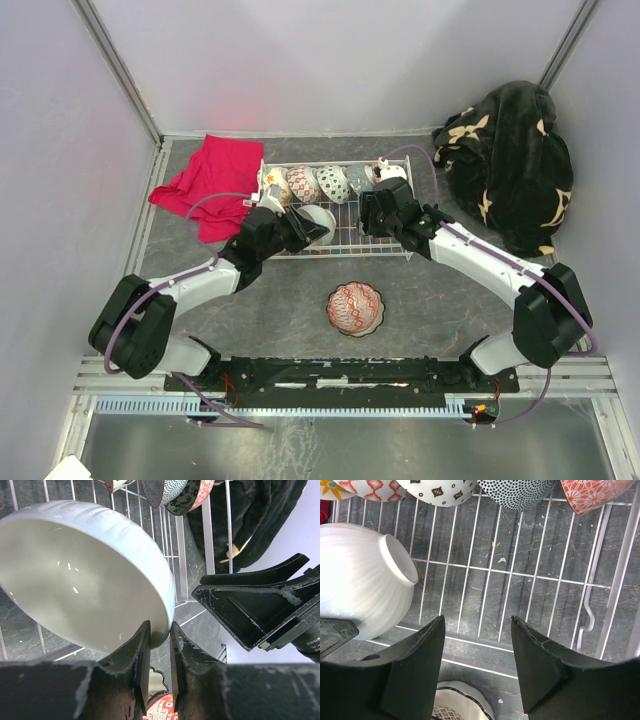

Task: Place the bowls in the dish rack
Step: Adjust the bowl in the dish rack.

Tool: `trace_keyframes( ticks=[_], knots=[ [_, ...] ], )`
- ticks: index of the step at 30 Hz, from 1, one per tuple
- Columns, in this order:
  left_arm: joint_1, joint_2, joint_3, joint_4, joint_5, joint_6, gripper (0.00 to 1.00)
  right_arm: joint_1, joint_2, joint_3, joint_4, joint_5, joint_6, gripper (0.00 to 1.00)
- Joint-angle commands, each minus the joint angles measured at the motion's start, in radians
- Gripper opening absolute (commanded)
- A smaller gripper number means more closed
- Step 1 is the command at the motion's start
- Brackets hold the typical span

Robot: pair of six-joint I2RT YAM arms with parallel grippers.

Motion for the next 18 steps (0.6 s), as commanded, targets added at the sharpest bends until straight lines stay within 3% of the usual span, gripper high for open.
trace_keyframes(
  ticks=[1, 18],
  knots=[
    [-0.009, -0.052, -0.006, -0.071, 0.014, 0.046, 0.27, 0.004, -0.032, 0.042, 0.015, 0.009, -0.010, 0.63],
    [-0.009, -0.087, -0.019, -0.084, -0.001, 0.050, 0.20, 0.004, -0.030, 0.042, 0.017, 0.005, -0.010, 0.63]
  ],
)
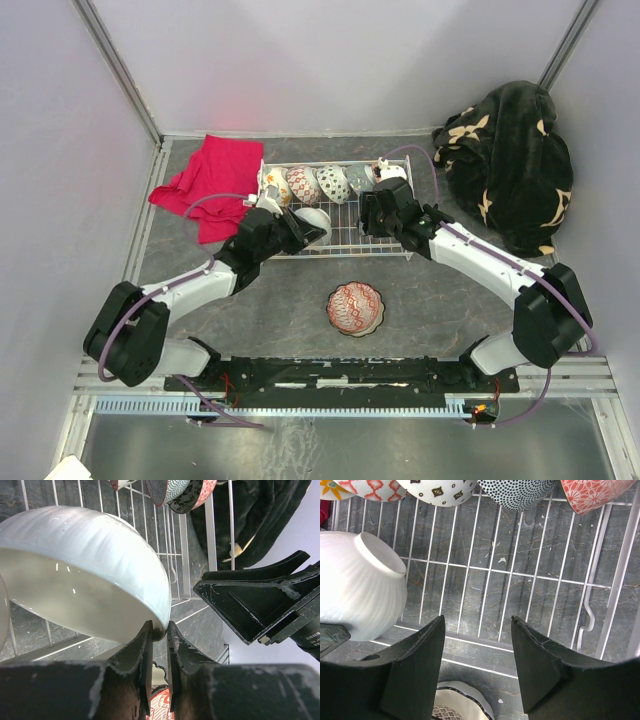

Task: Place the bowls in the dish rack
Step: Adjust the bowl in the dish rack.

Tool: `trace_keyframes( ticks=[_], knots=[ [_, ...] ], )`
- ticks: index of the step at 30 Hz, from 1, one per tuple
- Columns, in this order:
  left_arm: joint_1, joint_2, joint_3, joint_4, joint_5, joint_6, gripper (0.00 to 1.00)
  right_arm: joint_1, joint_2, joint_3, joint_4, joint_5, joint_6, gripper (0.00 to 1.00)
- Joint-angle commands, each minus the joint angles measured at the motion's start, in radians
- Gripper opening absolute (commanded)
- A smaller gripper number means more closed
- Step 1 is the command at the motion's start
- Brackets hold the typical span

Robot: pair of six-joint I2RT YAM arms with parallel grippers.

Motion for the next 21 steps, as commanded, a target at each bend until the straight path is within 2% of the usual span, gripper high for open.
trace_keyframes(
  ticks=[1, 5, 11, 17, 21],
  knots=[
    [-0.009, -0.041, -0.015, -0.018, 0.010, 0.041, 0.19, 0.004, -0.029, 0.042, 0.017, 0.005, -0.010, 0.63],
    [-0.009, -0.056, -0.019, -0.027, 0.006, 0.042, 0.16, 0.005, -0.029, 0.043, 0.017, 0.004, -0.010, 0.63],
    [-0.009, -0.085, -0.024, -0.053, -0.007, 0.047, 0.18, 0.004, -0.027, 0.044, 0.017, 0.002, -0.010, 0.63],
    [-0.009, -0.110, -0.019, -0.065, -0.004, 0.053, 0.03, 0.005, -0.026, 0.043, 0.019, 0.001, -0.010, 0.63],
    [-0.010, -0.088, 0.031, -0.084, 0.034, 0.068, 0.03, 0.004, -0.024, 0.043, 0.019, 0.001, -0.010, 0.63]
  ],
)
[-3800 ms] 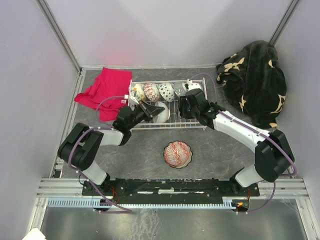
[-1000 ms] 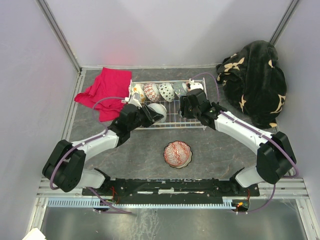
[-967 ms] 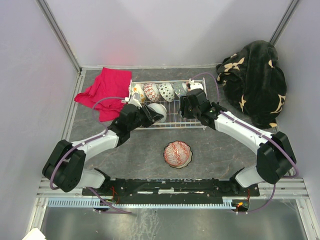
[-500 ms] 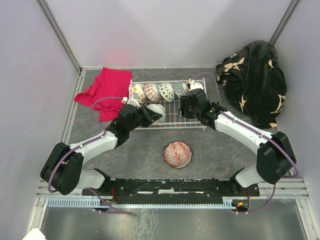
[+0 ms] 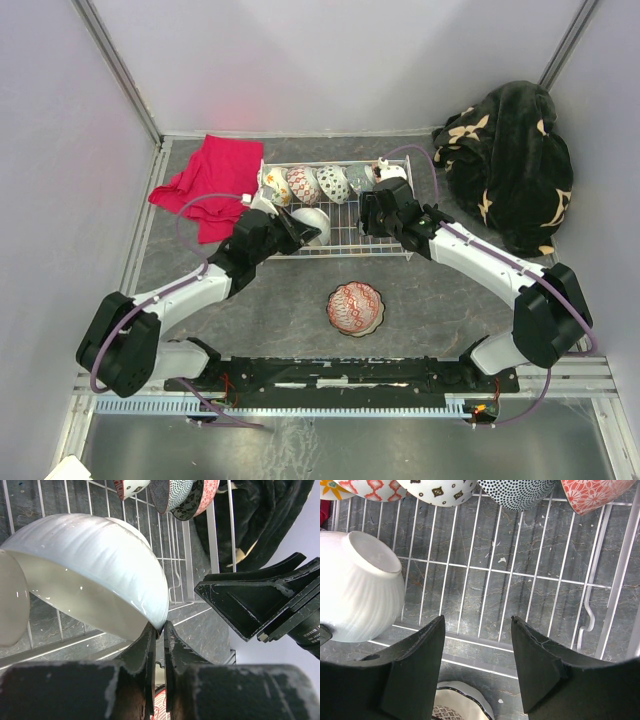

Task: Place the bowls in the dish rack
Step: Adjust the bowl in the dish rack.

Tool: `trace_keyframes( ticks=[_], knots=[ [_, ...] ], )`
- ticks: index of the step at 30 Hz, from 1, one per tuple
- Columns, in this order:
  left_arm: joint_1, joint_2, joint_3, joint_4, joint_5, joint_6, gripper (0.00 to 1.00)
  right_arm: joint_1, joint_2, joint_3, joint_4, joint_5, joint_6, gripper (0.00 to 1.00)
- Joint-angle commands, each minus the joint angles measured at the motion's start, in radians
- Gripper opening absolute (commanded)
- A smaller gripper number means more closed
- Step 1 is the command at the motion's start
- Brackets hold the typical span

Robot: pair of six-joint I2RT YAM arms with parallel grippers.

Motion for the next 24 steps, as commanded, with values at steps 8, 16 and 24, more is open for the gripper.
trace_keyframes(
  ticks=[8, 16, 24],
  knots=[
    [-0.008, 0.023, 0.186, -0.163, 0.146, 0.117, 0.03, 0.004, -0.025, 0.042, 0.020, 0.001, -0.012, 0.63],
    [-0.009, 0.123, 0.338, -0.255, 0.272, 0.180, 0.03, 0.004, -0.030, 0.042, 0.017, 0.013, -0.013, 0.63],
    [-0.006, 0.207, 0.458, -0.376, 0.447, 0.268, 0.03, 0.004, -0.048, 0.037, 0.014, 0.038, -0.018, 0.64]
  ],
)
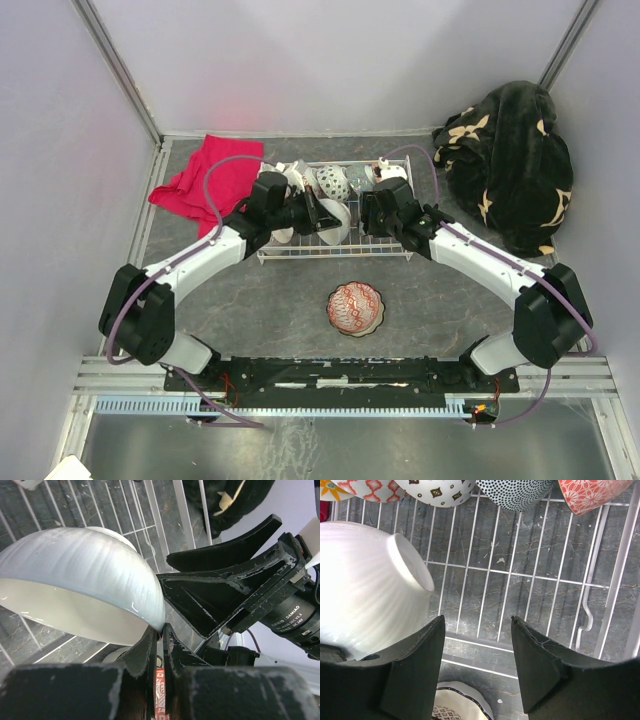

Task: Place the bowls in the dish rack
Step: Adjust the bowl in the dish rack.

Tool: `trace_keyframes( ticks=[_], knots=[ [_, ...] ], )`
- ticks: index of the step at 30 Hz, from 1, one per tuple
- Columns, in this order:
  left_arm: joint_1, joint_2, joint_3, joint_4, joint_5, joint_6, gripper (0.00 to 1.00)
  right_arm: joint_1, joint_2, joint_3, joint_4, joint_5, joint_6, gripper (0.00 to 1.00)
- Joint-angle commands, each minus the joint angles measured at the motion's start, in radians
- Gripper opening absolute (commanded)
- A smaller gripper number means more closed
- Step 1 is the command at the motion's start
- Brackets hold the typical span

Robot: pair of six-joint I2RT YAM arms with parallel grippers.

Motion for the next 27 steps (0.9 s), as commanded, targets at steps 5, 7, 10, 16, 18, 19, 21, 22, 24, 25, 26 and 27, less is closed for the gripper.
trace_keyframes(
  ticks=[5, 7, 10, 16, 18, 19, 21, 22, 24, 25, 26, 27],
  knots=[
    [-0.002, 0.091, 0.132, -0.106, 0.258, 0.133, 0.03, 0.004, -0.048, 0.034, 0.017, 0.037, -0.017, 0.64],
    [0.001, 0.110, 0.130, -0.091, 0.287, 0.144, 0.03, 0.004, -0.047, 0.035, 0.017, 0.038, -0.017, 0.64],
    [0.006, 0.133, 0.124, -0.068, 0.327, 0.156, 0.03, 0.004, -0.047, 0.035, 0.017, 0.040, -0.018, 0.64],
    [0.024, 0.154, 0.099, -0.042, 0.387, 0.180, 0.03, 0.004, -0.052, 0.033, 0.014, 0.048, -0.019, 0.63],
    [0.030, 0.159, 0.081, -0.016, 0.418, 0.176, 0.03, 0.004, -0.057, 0.032, 0.015, 0.051, -0.019, 0.63],
    [0.032, 0.162, 0.073, -0.001, 0.433, 0.171, 0.03, 0.004, -0.058, 0.031, 0.015, 0.054, -0.019, 0.63],
    [0.036, 0.167, 0.051, 0.032, 0.452, 0.163, 0.03, 0.004, -0.062, 0.028, 0.017, 0.057, -0.018, 0.63],
    [0.040, 0.165, 0.041, 0.040, 0.458, 0.160, 0.03, 0.004, -0.063, 0.027, 0.017, 0.059, -0.018, 0.63],
    [0.051, 0.159, 0.019, 0.064, 0.466, 0.153, 0.03, 0.005, -0.068, 0.022, 0.020, 0.065, -0.018, 0.63],
    [0.055, 0.156, 0.007, 0.071, 0.467, 0.152, 0.03, 0.004, -0.069, 0.021, 0.022, 0.065, -0.017, 0.63],
    [0.061, 0.150, -0.005, 0.073, 0.466, 0.151, 0.03, 0.004, -0.071, 0.022, 0.023, 0.065, -0.017, 0.63],
    [0.066, 0.146, -0.016, 0.074, 0.463, 0.151, 0.03, 0.004, -0.070, 0.021, 0.021, 0.065, -0.017, 0.63]
  ],
)
